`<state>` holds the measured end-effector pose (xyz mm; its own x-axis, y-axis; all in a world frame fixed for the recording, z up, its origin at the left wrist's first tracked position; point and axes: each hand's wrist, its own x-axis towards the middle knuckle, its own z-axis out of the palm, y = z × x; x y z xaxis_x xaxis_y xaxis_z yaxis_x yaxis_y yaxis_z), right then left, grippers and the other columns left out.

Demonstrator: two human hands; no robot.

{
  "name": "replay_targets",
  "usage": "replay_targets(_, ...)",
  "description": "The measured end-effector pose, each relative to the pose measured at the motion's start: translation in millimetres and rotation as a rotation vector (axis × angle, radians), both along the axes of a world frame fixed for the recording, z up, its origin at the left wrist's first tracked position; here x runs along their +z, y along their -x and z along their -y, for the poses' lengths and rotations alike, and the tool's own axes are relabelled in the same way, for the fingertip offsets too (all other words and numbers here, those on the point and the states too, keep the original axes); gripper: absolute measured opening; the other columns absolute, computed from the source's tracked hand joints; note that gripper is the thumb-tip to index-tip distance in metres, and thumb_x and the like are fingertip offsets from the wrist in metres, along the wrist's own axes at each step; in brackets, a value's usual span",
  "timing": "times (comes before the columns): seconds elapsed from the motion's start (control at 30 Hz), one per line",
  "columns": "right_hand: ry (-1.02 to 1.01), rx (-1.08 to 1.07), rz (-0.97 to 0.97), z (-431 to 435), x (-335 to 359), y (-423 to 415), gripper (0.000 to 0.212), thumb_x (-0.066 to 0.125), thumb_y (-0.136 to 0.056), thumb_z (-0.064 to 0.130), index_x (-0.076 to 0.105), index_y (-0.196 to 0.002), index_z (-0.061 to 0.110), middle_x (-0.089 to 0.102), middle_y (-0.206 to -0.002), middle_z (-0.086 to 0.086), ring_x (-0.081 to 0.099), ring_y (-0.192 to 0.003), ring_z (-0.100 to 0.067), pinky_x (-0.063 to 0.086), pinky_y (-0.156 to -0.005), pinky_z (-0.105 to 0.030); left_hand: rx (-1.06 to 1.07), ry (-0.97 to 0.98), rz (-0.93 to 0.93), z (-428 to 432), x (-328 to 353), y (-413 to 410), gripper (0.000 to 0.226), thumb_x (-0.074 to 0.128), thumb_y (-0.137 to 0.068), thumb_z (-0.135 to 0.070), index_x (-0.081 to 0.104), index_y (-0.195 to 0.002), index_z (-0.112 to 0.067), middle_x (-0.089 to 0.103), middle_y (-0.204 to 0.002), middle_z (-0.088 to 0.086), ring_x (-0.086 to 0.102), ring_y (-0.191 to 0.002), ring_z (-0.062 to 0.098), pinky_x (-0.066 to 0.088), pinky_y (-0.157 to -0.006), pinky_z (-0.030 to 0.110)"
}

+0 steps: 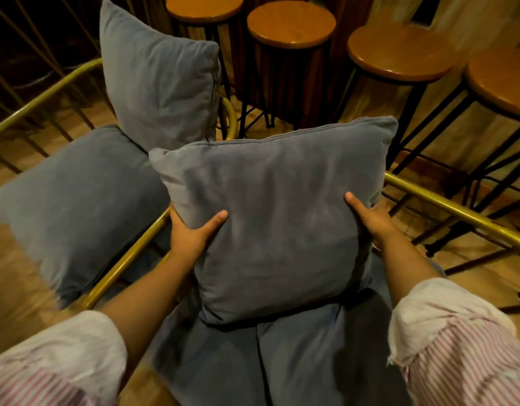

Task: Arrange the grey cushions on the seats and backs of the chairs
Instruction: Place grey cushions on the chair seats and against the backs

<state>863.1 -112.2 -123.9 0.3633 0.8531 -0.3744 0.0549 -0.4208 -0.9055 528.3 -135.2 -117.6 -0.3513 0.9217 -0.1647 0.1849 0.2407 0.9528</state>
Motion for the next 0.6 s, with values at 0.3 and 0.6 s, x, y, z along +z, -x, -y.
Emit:
replay_targets(0.3, -0.105, -0.092, 0.033, 34.2, 83.3, 16.6, 0.080, 0.077, -0.069, 0.044, 0.044, -0.138, 0.017, 0.053, -0.139, -0.007, 0.051, -0.127, -0.028, 0.043, -0.104, -0.038, 0.035, -0.137, 0.025, 21.7, 86.5, -3.7, 0.095, 0.082, -0.067, -0.035, 0.029, -0.144, -0.021, 0.044, -0.147, 0.005, 0.044, -0.133, 0.026, 0.039, -0.104, 0.033)
replay_targets(0.6, -0.319, -0.008, 0.034, 49.9, 215.0, 99.9, 0.074, 0.077, -0.069, 0.045, 0.052, -0.132, 0.015, 0.060, -0.131, -0.008, 0.058, -0.112, -0.025, 0.045, -0.088, -0.033, 0.020, -0.284, 0.064, 28.7, 209.0, 88.7, 0.095, 0.080, -0.069, -0.037, 0.028, -0.146, -0.016, 0.043, -0.148, 0.008, 0.044, -0.134, 0.028, 0.040, -0.109, 0.042)
